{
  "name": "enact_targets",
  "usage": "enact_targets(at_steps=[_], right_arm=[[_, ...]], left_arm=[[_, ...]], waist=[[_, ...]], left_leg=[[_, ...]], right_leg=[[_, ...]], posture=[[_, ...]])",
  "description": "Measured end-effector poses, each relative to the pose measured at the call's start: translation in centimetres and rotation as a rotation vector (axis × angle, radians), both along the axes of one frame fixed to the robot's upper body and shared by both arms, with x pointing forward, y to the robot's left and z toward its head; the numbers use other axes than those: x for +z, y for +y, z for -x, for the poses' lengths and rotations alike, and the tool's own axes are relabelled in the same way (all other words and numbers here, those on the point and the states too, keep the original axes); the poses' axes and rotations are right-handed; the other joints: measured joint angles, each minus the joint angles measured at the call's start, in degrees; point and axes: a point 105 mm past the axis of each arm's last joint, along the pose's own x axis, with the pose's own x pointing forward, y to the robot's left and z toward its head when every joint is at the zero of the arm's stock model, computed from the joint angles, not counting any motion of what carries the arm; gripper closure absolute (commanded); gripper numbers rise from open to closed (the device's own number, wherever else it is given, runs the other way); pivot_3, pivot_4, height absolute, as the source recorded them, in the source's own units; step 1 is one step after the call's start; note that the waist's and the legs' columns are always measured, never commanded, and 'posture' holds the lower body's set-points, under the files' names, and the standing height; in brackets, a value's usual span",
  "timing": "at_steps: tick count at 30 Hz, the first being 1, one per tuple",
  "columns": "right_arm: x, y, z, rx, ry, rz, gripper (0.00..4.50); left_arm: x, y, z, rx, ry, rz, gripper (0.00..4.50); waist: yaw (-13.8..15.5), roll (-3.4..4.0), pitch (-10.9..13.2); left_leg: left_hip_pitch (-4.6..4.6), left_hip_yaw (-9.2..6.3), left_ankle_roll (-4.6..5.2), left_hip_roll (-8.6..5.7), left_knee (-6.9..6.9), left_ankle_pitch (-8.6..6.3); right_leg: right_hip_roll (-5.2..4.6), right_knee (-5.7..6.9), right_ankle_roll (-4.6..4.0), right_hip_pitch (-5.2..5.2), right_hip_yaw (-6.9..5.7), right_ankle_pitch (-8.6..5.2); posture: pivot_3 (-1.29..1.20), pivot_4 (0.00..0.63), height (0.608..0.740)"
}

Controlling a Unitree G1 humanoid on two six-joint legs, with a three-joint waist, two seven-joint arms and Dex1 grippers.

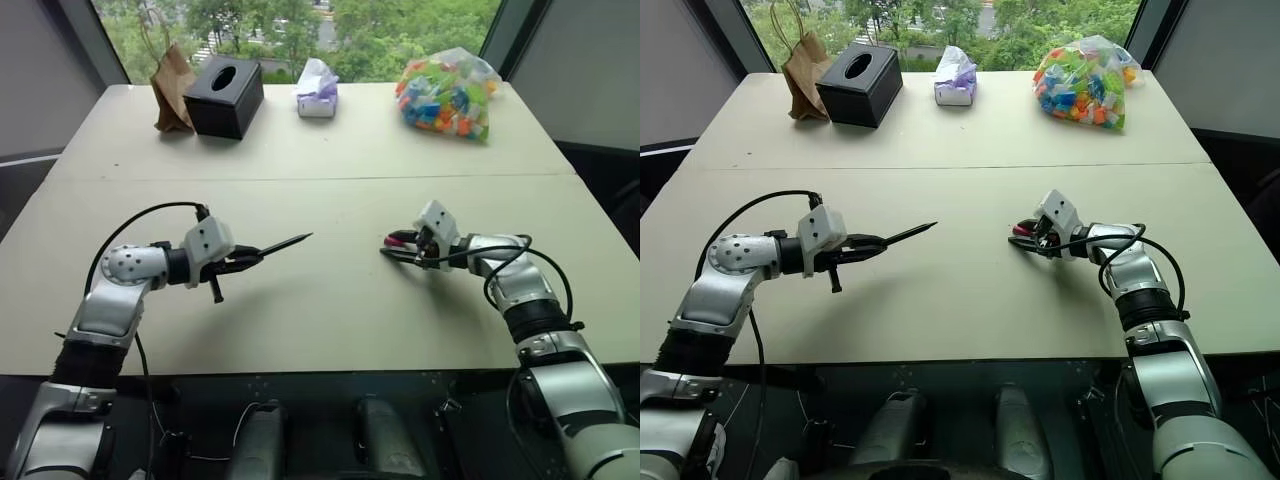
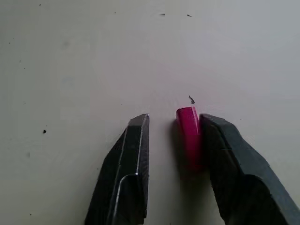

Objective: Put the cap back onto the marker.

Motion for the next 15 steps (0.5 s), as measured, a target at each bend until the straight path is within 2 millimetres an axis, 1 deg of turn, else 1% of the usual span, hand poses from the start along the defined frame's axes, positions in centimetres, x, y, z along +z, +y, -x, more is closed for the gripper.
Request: enact_targets(at_steps=[1, 2, 7, 10, 13, 15], right_arm=[[0.0, 0.0, 0.0, 0.002, -0.002, 0.001, 4.38], [-0.1, 0.0, 0.1, 0.002, -0.004, 0.004, 4.45], [-0.2, 0.0, 0.3, 0.001, -0.017, 0.013, 4.45], [0.2, -0.2, 0.7, 0.017, -0.058, 0.071, 4.45], [1.5, 0.0, 1.6, 0.071, -0.106, 0.151, 4.45], [3.3, 0.7, 2.1, 0.119, -0.166, 0.190, 4.45]], left_arm=[[0.0, 0.0, 0.0, 0.000, -0.001, 0.000, 4.50], [0.1, 0.0, 0.0, -0.001, -0.001, -0.001, 4.50], [1.0, -0.4, -0.4, -0.021, -0.031, -0.004, 4.50], [1.6, -1.0, -0.5, -0.067, -0.057, -0.015, 4.50], [1.7, -1.8, -0.5, -0.134, -0.064, -0.038, 4.50], [1.6, -2.5, -0.5, -0.184, -0.072, -0.055, 4.50]], waist=[[0.01, 0.00, 0.00], [0.01, 0.00, 0.00], [0.06, -0.01, -0.01], [0.26, 0.03, -0.01], [0.34, 0.08, 0.02], [0.32, 0.08, 0.02]], left_leg=[[0.00, 0.00, 0.00, 0.00, 0.00, 0.00], [0.00, 0.00, 0.00, 0.00, 0.00, 0.00], [0.01, 0.00, 0.00, -0.01, 0.01, 0.00], [-0.01, 0.01, -0.01, -0.04, 0.01, 0.00], [-0.07, 0.03, -0.01, -0.07, 0.01, 0.00], [-0.07, 0.04, -0.01, -0.06, 0.01, 0.00]], right_leg=[[0.00, 0.00, 0.00, 0.00, 0.00, 0.00], [0.00, 0.00, 0.00, 0.01, 0.00, 0.00], [0.00, 0.00, 0.00, 0.02, 0.00, 0.00], [-0.01, 0.00, 0.00, 0.01, -0.01, 0.00], [-0.02, 0.00, 0.00, -0.05, 0.00, 0.00], [-0.01, 0.00, 0.00, -0.05, -0.01, 0.00]], posture=[[0.00, 0.150, 0.740], [0.00, 0.150, 0.740], [0.00, 0.150, 0.740], [0.00, 0.150, 0.740], [0.00, 0.150, 0.740], [0.00, 0.150, 0.740]])
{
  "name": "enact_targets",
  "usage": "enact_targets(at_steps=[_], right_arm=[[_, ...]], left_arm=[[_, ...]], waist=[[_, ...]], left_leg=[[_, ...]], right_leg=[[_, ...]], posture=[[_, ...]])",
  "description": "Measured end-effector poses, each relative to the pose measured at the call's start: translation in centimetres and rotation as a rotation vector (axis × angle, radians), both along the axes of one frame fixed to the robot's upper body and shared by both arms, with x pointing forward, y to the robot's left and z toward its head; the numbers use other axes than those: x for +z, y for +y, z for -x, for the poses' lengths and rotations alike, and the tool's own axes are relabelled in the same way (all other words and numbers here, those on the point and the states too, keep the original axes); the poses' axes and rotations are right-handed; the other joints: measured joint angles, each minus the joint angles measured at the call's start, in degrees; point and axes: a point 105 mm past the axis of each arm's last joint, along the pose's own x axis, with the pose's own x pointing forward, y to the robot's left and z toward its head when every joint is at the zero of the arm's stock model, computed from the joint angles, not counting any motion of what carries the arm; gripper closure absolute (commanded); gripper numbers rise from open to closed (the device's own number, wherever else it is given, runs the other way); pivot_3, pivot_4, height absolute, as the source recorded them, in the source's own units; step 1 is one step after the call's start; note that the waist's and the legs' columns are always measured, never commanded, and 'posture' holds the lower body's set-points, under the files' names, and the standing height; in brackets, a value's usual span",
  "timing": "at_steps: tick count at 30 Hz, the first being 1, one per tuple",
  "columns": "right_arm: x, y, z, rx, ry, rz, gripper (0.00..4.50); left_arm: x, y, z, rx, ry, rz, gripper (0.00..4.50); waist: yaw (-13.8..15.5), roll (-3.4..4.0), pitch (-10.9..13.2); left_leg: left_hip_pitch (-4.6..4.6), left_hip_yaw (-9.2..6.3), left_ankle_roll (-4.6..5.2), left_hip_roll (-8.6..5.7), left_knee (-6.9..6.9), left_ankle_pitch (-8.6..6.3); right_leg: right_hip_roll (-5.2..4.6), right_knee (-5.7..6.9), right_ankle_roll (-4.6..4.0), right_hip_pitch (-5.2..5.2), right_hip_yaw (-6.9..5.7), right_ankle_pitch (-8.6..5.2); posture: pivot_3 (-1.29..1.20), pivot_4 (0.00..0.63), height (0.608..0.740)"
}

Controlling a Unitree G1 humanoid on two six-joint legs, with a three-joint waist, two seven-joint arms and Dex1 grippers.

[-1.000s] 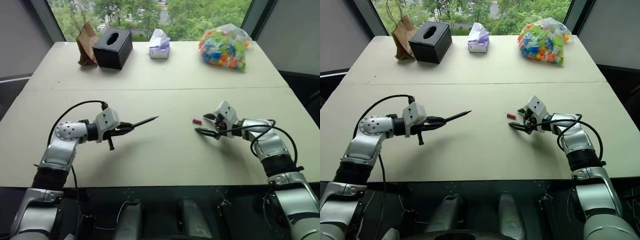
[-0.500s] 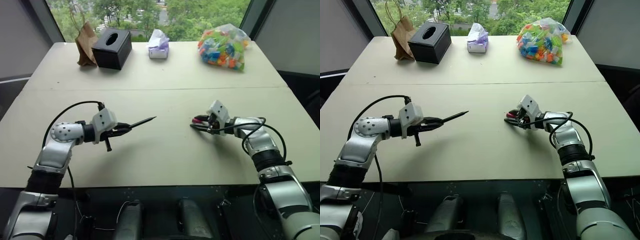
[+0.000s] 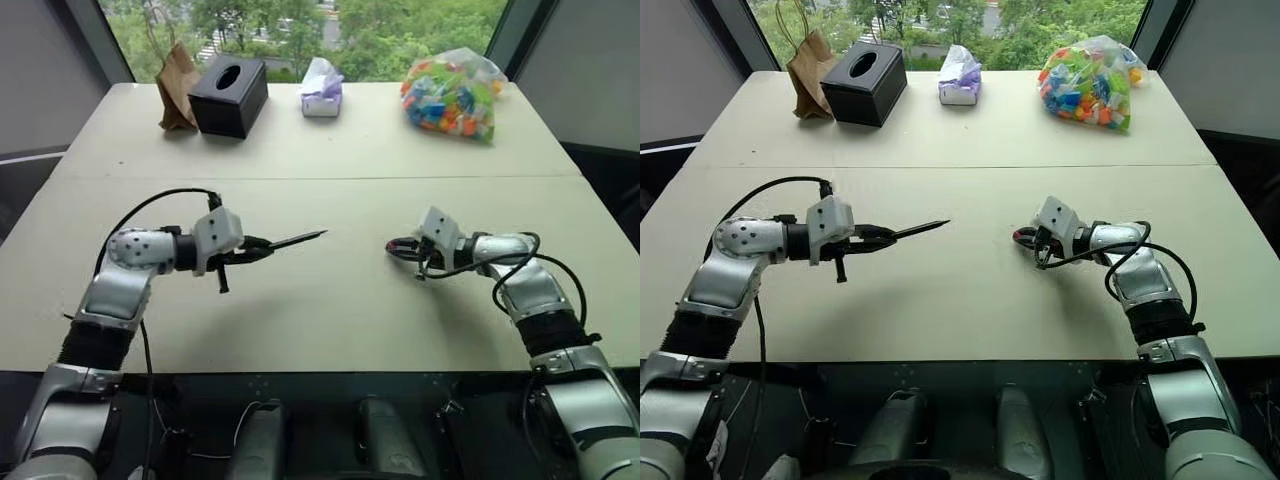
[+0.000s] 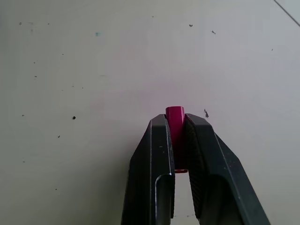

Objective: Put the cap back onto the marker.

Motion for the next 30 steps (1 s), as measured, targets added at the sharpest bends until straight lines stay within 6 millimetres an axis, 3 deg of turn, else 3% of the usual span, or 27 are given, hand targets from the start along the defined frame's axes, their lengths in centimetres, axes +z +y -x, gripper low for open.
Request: enact_targets(at_steps=[3, 7, 19, 30], right_arm=[[2.8, 1.1, 1.2, 0.068, -0.055, 0.045, 4.45], [4.4, 3.1, 2.6, 0.137, -0.069, 0.051, 4.45], [4.1, 5.1, 3.7, 0.178, -0.074, 0.074, 4.45], [3.7, 5.3, 3.9, 0.183, -0.045, 0.079, 4.45]], left_arm=[[0.0, -1.3, -0.2, -0.086, -0.029, -0.038, 4.50], [0.2, -2.0, -0.8, -0.142, -0.075, -0.083, 4.50], [0.2, -2.6, -1.0, -0.176, -0.080, -0.089, 4.50], [0.4, -2.8, -0.9, -0.182, -0.092, -0.088, 4.50]], waist=[[-0.02, 0.00, 0.00], [-0.09, -0.01, -0.01], [0.02, -0.01, 0.00], [0.02, -0.01, 0.00]], left_leg=[[-0.01, -0.01, 0.00, 0.02, 0.00, 0.00], [-0.01, 0.00, 0.01, 0.02, 0.00, 0.00], [-0.04, -0.02, 0.01, 0.01, 0.01, 0.00], [-0.04, -0.02, 0.01, 0.02, 0.00, 0.00]], right_leg=[[0.03, 0.00, 0.00, -0.02, 0.00, 0.00], [0.04, 0.00, 0.00, -0.01, 0.00, 0.00], [0.02, 0.00, 0.00, -0.02, -0.01, 0.00], [0.03, 0.00, 0.00, -0.03, -0.01, 0.00]], posture=[[0.00, 0.150, 0.740], [0.00, 0.150, 0.740], [0.00, 0.150, 0.740], [0.00, 0.150, 0.740]])
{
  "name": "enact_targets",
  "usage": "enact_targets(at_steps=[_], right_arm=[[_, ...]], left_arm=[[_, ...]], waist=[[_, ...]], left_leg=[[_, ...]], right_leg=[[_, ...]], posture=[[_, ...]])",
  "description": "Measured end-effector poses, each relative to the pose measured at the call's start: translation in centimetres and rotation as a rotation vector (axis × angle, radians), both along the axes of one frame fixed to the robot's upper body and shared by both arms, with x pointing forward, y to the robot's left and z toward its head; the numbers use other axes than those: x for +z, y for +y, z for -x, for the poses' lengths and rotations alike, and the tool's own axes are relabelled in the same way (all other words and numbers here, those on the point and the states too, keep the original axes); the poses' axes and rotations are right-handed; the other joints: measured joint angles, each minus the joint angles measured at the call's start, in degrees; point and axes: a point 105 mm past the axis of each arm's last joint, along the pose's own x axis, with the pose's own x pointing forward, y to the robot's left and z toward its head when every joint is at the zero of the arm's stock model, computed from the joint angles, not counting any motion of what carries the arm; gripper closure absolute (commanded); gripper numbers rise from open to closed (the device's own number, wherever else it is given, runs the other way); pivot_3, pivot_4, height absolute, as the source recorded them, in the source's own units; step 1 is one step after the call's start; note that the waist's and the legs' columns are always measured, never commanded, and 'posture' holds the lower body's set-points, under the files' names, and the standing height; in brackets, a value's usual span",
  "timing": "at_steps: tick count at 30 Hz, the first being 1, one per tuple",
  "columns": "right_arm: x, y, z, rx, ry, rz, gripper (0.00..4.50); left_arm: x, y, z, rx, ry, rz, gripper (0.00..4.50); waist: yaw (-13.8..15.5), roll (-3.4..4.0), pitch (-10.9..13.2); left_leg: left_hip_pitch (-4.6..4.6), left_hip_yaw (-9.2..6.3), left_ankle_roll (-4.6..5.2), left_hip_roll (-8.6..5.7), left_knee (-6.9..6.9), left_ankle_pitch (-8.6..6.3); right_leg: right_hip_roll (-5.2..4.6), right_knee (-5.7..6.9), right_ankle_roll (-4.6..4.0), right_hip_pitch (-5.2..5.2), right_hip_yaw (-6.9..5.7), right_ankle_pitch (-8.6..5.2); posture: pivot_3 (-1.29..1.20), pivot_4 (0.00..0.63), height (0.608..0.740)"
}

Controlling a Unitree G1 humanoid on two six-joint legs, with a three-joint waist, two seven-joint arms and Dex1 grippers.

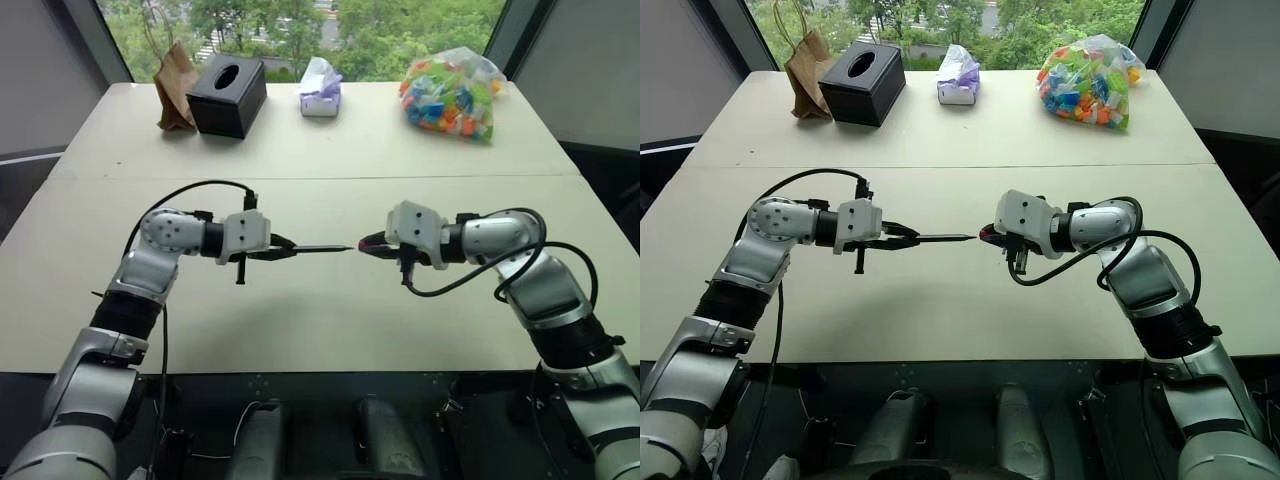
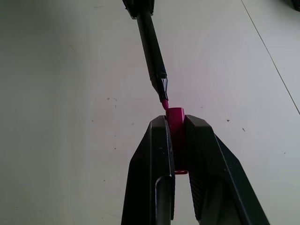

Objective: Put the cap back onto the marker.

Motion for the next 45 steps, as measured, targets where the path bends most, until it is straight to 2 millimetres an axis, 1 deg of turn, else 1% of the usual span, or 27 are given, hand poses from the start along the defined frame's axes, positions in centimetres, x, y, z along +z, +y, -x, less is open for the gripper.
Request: enact_targets(at_steps=[13, 20, 26, 32, 38, 45], right_arm=[[0.0, 0.2, 0.1, 0.010, 0.005, 0.000, 4.45], [0.1, 0.8, 0.1, 0.025, 0.013, -0.019, 4.45], [0.0, 1.0, 0.1, 0.025, 0.038, -0.022, 4.45], [-0.2, 1.4, 0.5, 0.048, 0.099, -0.024, 4.45], [-0.3, 0.9, 0.9, 0.066, 0.158, -0.012, 4.45], [-0.1, 0.9, 1.1, 0.064, 0.186, -0.035, 4.45]], left_arm=[[0.5, -0.3, 0.2, -0.008, -0.008, 0.013, 4.50], [0.5, -0.8, 0.2, -0.013, -0.007, 0.025, 4.50], [0.4, -0.7, 0.2, -0.011, -0.004, 0.020, 4.50], [0.4, -0.7, 0.4, -0.039, -0.060, -0.009, 4.50], [0.3, -1.2, 0.6, -0.086, -0.150, -0.017, 4.50], [0.4, -1.6, 0.6, -0.097, -0.182, 0.007, 4.50]], waist=[[0.00, 0.00, 0.00], [0.00, 0.00, 0.00], [-0.02, 0.00, 0.00], [0.01, 0.00, 0.00], [0.07, 0.00, 0.00], [-0.04, 0.00, 0.00]], left_leg=[[0.00, 0.00, 0.00, 0.00, 0.00, 0.00], [0.00, 0.00, 0.00, 0.00, 0.00, 0.00], [0.00, -0.01, 0.00, 0.00, 0.00, 0.00], [0.00, -0.01, 0.00, 0.00, 0.00, 0.00], [0.00, 0.00, 0.00, 0.00, 0.00, 0.00], [0.00, -0.01, 0.00, 0.01, 0.00, 0.00]], right_leg=[[0.00, 0.00, 0.00, 0.00, 0.00, 0.00], [0.00, 0.00, 0.00, 0.00, 0.00, 0.00], [0.00, 0.00, 0.00, 0.00, 0.00, 0.00], [0.00, 0.00, 0.00, 0.00, 0.00, 0.00], [-0.01, -0.01, 0.00, 0.00, 0.00, 0.00], [0.00, 0.00, 0.00, -0.02, -0.01, 0.00]], posture=[[0.00, 0.150, 0.740], [0.00, 0.150, 0.740], [0.00, 0.150, 0.740], [0.00, 0.150, 0.740], [0.00, 0.150, 0.740], [0.00, 0.150, 0.740]])
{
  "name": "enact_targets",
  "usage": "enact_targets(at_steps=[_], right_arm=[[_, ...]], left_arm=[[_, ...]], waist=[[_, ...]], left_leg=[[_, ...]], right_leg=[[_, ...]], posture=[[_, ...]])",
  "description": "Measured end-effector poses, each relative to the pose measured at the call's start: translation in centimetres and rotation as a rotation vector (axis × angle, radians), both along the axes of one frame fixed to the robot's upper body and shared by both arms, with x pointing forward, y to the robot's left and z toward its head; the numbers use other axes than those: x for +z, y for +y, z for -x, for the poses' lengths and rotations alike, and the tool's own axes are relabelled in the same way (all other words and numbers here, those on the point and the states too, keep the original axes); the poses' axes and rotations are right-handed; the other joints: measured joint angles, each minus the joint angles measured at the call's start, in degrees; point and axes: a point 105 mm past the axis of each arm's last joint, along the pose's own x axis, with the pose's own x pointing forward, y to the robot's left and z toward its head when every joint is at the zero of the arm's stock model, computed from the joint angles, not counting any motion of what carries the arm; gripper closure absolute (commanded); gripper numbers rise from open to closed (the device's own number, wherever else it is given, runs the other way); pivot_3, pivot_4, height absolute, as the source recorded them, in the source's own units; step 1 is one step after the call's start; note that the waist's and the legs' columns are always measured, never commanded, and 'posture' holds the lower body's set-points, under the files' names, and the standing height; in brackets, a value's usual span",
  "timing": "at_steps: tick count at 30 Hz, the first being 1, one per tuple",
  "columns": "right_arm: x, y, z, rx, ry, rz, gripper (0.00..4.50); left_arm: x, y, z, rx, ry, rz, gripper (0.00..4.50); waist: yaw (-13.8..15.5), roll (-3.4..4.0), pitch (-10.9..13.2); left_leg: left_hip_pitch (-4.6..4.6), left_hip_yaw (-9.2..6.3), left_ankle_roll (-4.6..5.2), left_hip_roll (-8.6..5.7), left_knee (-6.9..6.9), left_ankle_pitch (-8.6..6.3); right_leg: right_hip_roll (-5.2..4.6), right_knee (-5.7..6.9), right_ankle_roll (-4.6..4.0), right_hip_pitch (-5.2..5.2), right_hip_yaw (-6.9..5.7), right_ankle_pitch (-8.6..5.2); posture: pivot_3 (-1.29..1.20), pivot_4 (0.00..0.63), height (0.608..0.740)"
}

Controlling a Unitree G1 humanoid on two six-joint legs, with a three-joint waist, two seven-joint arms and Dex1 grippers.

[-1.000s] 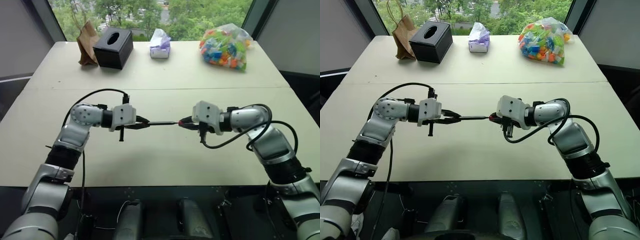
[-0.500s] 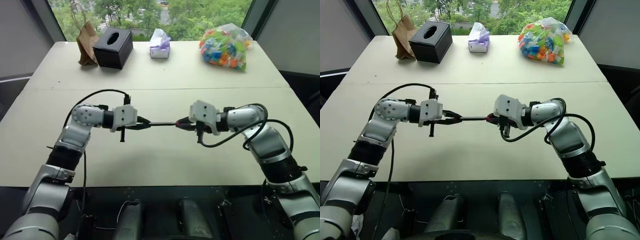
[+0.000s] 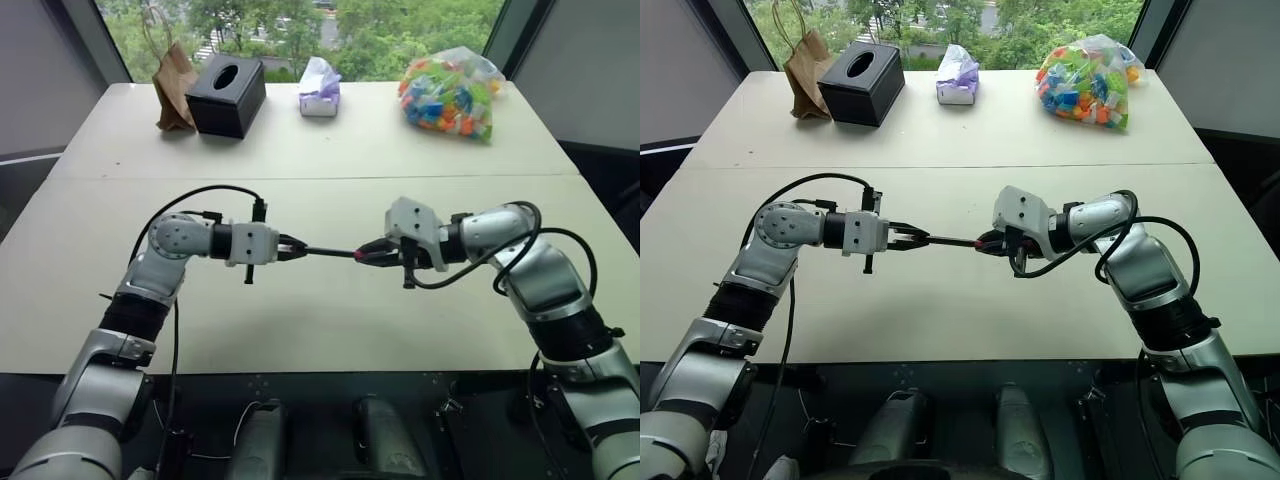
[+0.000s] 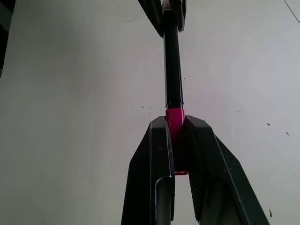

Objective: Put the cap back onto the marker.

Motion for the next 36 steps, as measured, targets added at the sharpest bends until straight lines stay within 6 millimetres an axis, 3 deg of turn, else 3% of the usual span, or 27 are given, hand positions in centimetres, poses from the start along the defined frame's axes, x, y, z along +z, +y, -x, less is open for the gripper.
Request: enact_targets(at_steps=[21, 36], right_arm=[[0.4, 0.7, 0.2, -0.004, -0.013, 0.003, 4.45], [-0.3, 1.3, -0.2, 0.035, -0.086, 0.125, 4.45]], left_arm=[[0.1, 0.3, -0.1, 0.010, 0.000, 0.007, 4.50], [-0.7, 0.4, -0.3, 0.020, 0.009, -0.049, 4.50]], waist=[[0.04, 0.00, 0.00], [0.04, 0.00, 0.00]], left_leg=[[0.00, 0.00, 0.00, 0.00, 0.00, 0.00], [-0.01, 0.01, 0.00, -0.01, 0.00, 0.00]], right_leg=[[0.00, 0.00, 0.00, 0.00, 0.00, 0.00], [0.00, 0.00, 0.00, -0.01, 0.00, 0.00]], posture=[[0.00, 0.150, 0.740], [0.00, 0.150, 0.740]])
